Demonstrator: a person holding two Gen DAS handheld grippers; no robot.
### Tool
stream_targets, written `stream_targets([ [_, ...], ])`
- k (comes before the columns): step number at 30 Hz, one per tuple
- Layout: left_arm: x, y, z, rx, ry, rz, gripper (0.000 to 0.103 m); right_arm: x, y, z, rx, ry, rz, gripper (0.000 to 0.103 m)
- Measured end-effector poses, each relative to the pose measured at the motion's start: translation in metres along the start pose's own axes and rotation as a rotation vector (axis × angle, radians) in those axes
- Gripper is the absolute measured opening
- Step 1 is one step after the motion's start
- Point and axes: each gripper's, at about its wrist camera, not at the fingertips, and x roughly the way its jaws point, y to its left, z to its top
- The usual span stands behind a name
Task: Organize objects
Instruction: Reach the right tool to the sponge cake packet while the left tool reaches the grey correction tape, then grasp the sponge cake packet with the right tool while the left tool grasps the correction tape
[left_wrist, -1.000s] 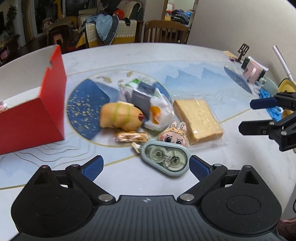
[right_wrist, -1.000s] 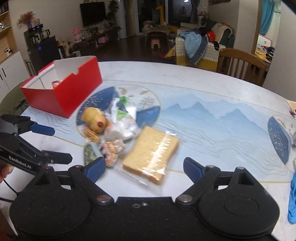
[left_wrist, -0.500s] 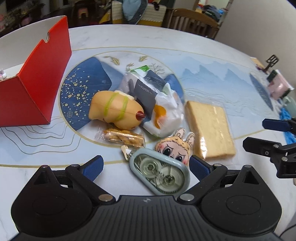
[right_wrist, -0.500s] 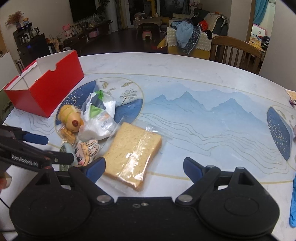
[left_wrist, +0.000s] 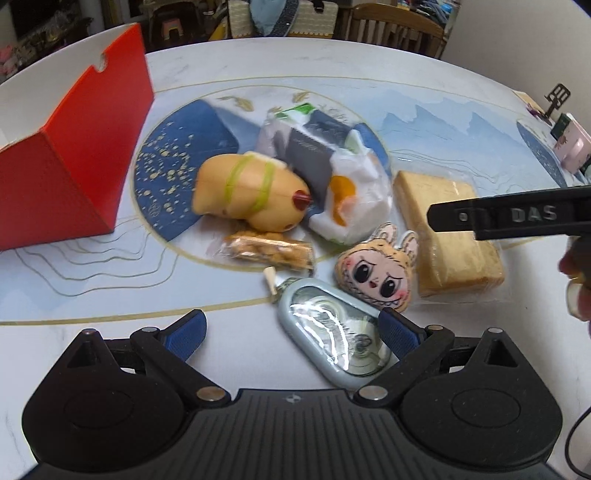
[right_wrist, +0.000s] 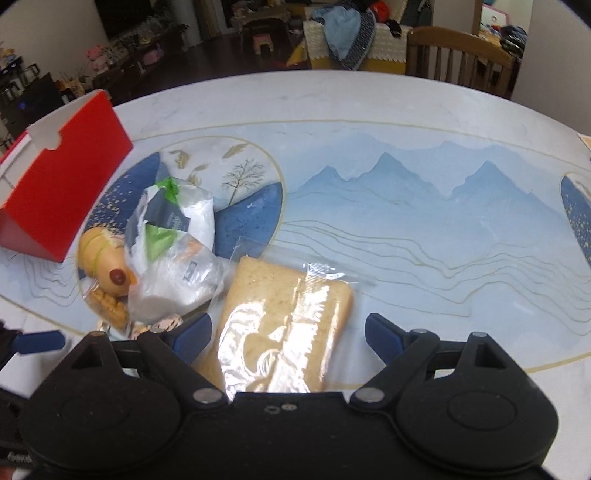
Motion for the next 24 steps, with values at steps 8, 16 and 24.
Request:
stream_targets([
  [8,0.007,-0.001,0.010,-0.085,0.039,-0.023,0.100,0.018,0.009,0.011,0.042,0.040,-0.047,0.091],
  [16,0.011,-0.013,0.009,-0.039,0.041,-0.001,0.102,0.024,0.009,0.009,0.005,0.073,-0.061,0.092],
  [24,0.006,0.010,0.000,-0.001,0.062,-0.017,0.102,0.010,-0.016,-0.005,-0.085,0.076,-0.026,0.090],
])
